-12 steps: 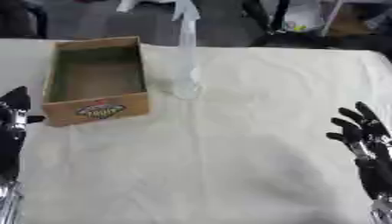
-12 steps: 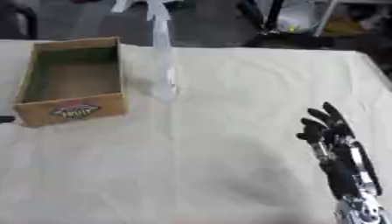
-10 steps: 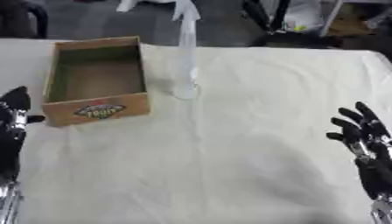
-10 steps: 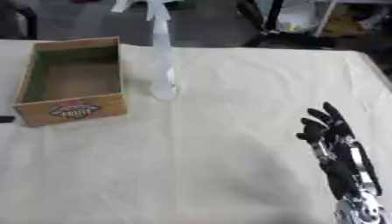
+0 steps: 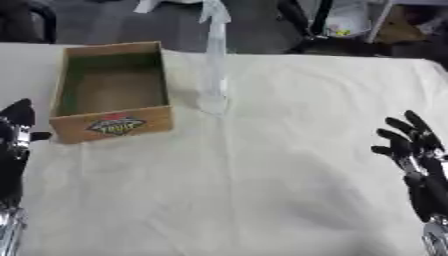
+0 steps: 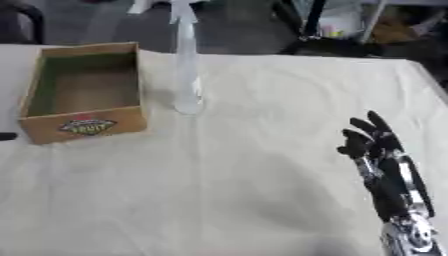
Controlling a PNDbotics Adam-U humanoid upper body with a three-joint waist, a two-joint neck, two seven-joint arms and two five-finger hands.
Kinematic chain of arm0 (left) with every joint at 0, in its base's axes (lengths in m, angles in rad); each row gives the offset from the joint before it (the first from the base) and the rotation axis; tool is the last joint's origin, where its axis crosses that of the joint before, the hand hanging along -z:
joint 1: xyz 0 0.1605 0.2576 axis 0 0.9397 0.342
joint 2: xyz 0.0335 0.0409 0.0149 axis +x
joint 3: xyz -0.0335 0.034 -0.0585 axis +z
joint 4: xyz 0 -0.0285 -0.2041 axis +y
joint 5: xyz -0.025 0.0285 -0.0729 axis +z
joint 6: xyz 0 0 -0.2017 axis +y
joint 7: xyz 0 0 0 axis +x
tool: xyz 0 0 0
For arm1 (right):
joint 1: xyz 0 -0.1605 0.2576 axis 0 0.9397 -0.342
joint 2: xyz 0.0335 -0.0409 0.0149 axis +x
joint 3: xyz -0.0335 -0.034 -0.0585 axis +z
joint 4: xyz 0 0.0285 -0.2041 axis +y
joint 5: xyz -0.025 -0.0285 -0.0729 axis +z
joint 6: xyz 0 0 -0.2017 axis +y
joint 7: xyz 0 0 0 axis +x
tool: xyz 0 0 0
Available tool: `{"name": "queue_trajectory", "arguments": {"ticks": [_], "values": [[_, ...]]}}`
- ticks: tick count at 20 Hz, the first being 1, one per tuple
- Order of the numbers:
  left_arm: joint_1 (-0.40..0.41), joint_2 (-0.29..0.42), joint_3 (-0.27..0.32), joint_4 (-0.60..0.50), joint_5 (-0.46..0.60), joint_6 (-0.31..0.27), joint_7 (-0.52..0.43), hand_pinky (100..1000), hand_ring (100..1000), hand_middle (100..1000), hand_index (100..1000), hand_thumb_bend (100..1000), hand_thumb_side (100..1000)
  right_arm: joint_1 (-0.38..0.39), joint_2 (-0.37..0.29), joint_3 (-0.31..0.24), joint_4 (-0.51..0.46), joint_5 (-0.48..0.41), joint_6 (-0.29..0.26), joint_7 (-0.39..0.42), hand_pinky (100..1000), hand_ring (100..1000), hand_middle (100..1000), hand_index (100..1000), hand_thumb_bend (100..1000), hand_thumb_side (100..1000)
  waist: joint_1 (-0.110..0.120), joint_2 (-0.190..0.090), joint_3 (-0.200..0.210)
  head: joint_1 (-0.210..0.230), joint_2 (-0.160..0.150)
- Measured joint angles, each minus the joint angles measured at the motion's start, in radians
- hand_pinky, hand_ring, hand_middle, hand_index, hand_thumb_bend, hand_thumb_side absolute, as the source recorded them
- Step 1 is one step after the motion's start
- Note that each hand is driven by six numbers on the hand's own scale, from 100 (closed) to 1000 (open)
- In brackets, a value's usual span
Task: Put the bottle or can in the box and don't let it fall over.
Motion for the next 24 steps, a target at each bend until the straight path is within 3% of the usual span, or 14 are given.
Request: {"name": "queue_trajectory", "arguments": {"ticks": [6, 12, 17, 24], "values": [[0.002, 0.000, -0.001, 0.000, 0.002, -0.001, -0.004, 638, 955, 850, 835, 344, 756, -0.195, -0.070, 0.049, 0.093, 0.022, -0.008, 0.049, 716, 873, 886, 1000, 432, 502, 0.000, -0.007, 0.013, -0.005, 0.000], [0.002, -0.001, -0.008, -0.003, 0.004, -0.002, -0.013, 638, 956, 851, 835, 344, 757, -0.392, -0.084, 0.092, 0.230, 0.035, -0.020, 0.092, 728, 907, 934, 1000, 463, 510, 0.000, -0.007, 0.037, -0.029, -0.001], [-0.003, -0.002, -0.017, -0.006, 0.008, -0.003, -0.022, 638, 956, 851, 835, 345, 756, -0.520, -0.059, 0.102, 0.396, 0.061, -0.024, 0.117, 751, 932, 963, 1000, 499, 517, 0.000, -0.004, 0.069, -0.059, -0.008], [-0.023, -0.006, -0.028, -0.007, 0.016, -0.004, -0.034, 638, 956, 851, 835, 346, 756, -0.616, 0.014, 0.074, 0.574, 0.157, -0.058, 0.111, 805, 989, 1000, 1000, 548, 516, -0.002, 0.010, 0.122, -0.106, -0.027]]}}
